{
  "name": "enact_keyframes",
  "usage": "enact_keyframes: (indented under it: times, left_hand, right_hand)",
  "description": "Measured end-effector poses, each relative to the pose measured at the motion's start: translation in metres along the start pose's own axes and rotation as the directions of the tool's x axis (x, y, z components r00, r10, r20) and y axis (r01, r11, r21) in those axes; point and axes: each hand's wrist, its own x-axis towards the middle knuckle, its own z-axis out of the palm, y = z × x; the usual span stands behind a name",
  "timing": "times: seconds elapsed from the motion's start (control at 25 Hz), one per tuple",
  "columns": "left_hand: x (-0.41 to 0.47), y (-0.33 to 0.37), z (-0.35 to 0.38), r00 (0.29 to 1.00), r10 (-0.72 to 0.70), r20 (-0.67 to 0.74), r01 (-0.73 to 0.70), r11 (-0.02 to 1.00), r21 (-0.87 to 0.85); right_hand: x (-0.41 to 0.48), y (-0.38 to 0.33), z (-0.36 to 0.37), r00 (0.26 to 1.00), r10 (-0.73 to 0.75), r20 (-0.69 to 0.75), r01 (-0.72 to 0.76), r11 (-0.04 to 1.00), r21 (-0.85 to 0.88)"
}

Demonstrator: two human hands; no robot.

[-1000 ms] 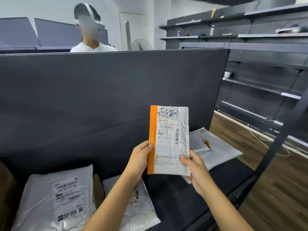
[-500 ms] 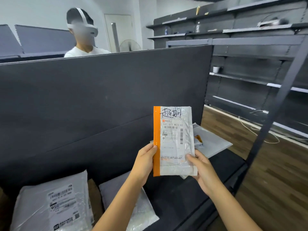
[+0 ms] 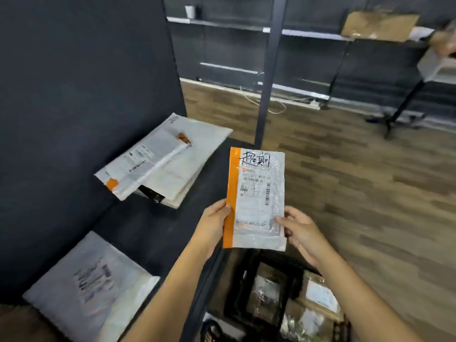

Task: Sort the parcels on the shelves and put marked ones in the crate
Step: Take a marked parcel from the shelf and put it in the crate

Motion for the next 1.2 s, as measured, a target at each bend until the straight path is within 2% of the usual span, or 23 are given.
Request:
enact_keyframes:
  times: [0.16, 0.28, 0.36, 0.52, 0.64, 0.92, 1.0, 1.08, 1.2]
  left_hand:
    - [0.026, -0.075, 0.036, 0.983, -0.163, 0.088, 0.143, 0.970, 0.199]
    - [0.040, -0.147, 0.047, 0.948, -0.293, 0.126, 0.255, 0.933, 0.255]
    - [0.050, -0.195, 0.048, 0.916, -0.369, 0.161, 0.305, 0.897, 0.320]
    - [0.078, -0.296, 0.045, 0.865, -0.496, 0.080, 0.438, 0.822, 0.364]
    - [0.103, -0.369, 0.037, 0.829, -0.558, 0.030, 0.500, 0.765, 0.405]
    - [0.155, -0.450, 0.023, 0.812, -0.584, 0.017, 0.490, 0.697, 0.523]
    - [0.169, -0.466, 0.018, 0.809, -0.587, -0.022, 0.499, 0.667, 0.553]
    - [0.173, -0.478, 0.010, 0.801, -0.593, -0.075, 0.516, 0.623, 0.588]
    - [0.157, -0.483, -0.007, 0.754, -0.646, -0.119, 0.593, 0.592, 0.546]
  right_hand:
    - [-0.006, 0.077, -0.052, 0.973, 0.168, -0.158, -0.168, 0.986, 0.011]
    - [-0.006, 0.151, -0.079, 0.897, 0.315, -0.311, -0.302, 0.949, 0.089]
    - [0.000, 0.200, -0.089, 0.843, 0.397, -0.363, -0.388, 0.916, 0.103]
    - [0.022, 0.299, -0.097, 0.753, 0.531, -0.389, -0.530, 0.839, 0.120]
    - [0.050, 0.372, -0.104, 0.718, 0.565, -0.407, -0.585, 0.806, 0.086]
    - [0.115, 0.459, -0.119, 0.692, 0.581, -0.428, -0.640, 0.768, 0.007]
    - [0.130, 0.474, -0.121, 0.675, 0.613, -0.411, -0.695, 0.715, -0.074]
    - [0.137, 0.477, -0.123, 0.624, 0.628, -0.465, -0.762, 0.620, -0.186]
    - [0.125, 0.478, -0.122, 0.587, 0.627, -0.513, -0.807, 0.508, -0.302]
